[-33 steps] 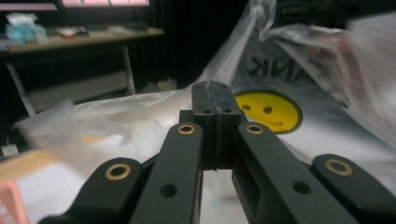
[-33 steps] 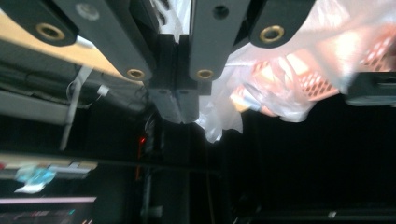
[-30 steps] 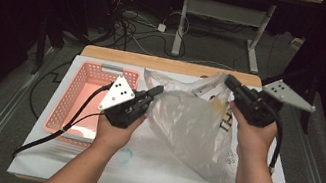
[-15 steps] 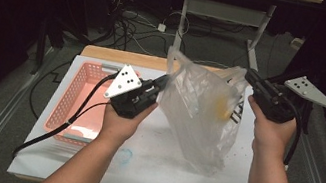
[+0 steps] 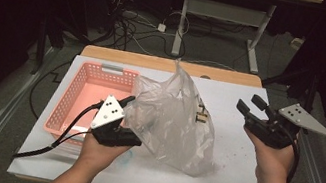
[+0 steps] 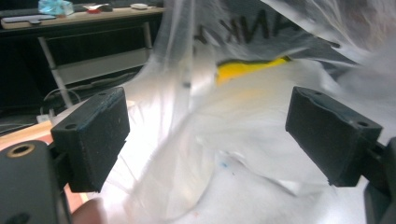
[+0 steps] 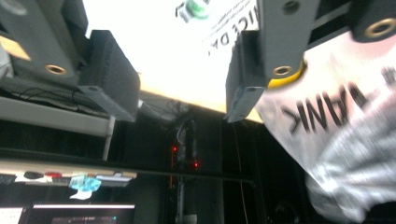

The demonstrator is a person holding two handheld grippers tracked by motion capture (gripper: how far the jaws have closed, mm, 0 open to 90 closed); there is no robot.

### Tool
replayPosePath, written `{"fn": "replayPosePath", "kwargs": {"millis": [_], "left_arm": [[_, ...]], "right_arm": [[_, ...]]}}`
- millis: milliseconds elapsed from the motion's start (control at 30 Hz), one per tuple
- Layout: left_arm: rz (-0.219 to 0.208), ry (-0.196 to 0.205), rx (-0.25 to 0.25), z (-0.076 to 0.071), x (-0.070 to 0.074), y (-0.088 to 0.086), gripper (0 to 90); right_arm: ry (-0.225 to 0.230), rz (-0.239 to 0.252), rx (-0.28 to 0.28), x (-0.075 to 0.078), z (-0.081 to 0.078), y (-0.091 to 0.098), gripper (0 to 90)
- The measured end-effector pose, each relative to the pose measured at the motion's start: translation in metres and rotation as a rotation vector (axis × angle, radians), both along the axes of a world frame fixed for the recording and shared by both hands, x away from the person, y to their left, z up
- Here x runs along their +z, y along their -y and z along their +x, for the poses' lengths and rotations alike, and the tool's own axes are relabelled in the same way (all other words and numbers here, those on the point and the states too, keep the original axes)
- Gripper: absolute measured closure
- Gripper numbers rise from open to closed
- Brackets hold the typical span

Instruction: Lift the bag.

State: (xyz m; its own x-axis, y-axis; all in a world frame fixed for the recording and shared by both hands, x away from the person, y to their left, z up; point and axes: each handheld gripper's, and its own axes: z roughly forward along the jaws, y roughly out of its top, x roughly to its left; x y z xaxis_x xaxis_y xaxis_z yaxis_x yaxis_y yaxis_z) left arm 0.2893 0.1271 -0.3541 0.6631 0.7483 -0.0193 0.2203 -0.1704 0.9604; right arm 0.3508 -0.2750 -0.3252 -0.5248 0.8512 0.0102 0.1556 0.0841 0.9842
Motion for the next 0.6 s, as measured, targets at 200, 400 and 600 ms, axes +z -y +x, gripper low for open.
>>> {"fn": "replayPosePath", "kwargs": {"millis": [200,400,600], "left_arm": [[0.01,-0.046,-0.028,-0.018,-0.018,-0.008,4.8],[0.043,-0.133,-0.051,-0.018,-0.041,-0.004,0.0],[0.033,-0.17,-0.067,-0.013,-0.053,-0.003,0.0]], "right_arm": [[-0.042,-0.013,0.014,-0.023,-0.012,0.005,37.4],[-0.095,-0.008,-0.002,-0.049,-0.02,0.009,21.3],[-0.107,-0.038,-0.018,-0.07,-0.027,0.012,0.4]]}}
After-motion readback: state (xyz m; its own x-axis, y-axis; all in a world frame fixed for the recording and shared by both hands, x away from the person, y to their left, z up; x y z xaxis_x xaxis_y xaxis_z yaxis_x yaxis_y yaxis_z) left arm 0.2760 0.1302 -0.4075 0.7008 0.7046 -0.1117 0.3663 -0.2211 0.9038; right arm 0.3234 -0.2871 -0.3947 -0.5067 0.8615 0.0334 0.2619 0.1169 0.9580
